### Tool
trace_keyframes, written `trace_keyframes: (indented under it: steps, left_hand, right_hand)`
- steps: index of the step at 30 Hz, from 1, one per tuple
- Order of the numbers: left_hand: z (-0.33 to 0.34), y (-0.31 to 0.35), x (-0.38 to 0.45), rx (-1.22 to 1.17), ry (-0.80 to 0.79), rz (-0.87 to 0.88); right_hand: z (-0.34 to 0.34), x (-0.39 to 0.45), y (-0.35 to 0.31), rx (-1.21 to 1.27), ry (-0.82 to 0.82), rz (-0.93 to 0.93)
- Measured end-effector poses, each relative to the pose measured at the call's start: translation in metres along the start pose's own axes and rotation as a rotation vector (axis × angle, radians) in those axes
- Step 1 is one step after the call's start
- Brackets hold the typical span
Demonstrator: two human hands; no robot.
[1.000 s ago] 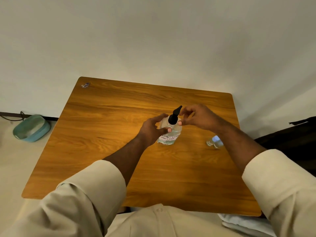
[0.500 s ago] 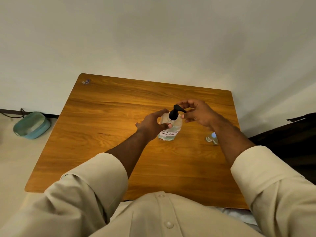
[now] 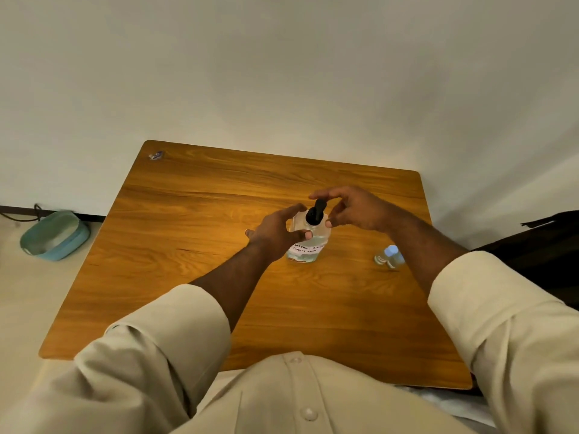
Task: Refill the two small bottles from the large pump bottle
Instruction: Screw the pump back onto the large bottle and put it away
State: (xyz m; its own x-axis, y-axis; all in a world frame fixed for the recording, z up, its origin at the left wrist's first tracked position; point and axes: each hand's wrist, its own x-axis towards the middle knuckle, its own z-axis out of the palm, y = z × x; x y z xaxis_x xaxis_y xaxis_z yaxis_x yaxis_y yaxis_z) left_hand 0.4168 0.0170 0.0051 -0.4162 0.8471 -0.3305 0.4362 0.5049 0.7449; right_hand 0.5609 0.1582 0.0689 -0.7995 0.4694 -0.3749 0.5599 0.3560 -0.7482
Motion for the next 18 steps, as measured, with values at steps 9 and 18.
trace_keyframes:
  steps: [9,18]
  left_hand:
    - [-0.003,0.002,-0.001,0.023,-0.022,0.019]
    - [-0.004,0.0,0.0,-0.028,-0.024,0.037]
  right_hand:
    - [0.026,0.01,-0.014,-0.552,0.14,0.035]
    - [-0.031,0.003,-0.04,-0.888,-0.038,-0.297]
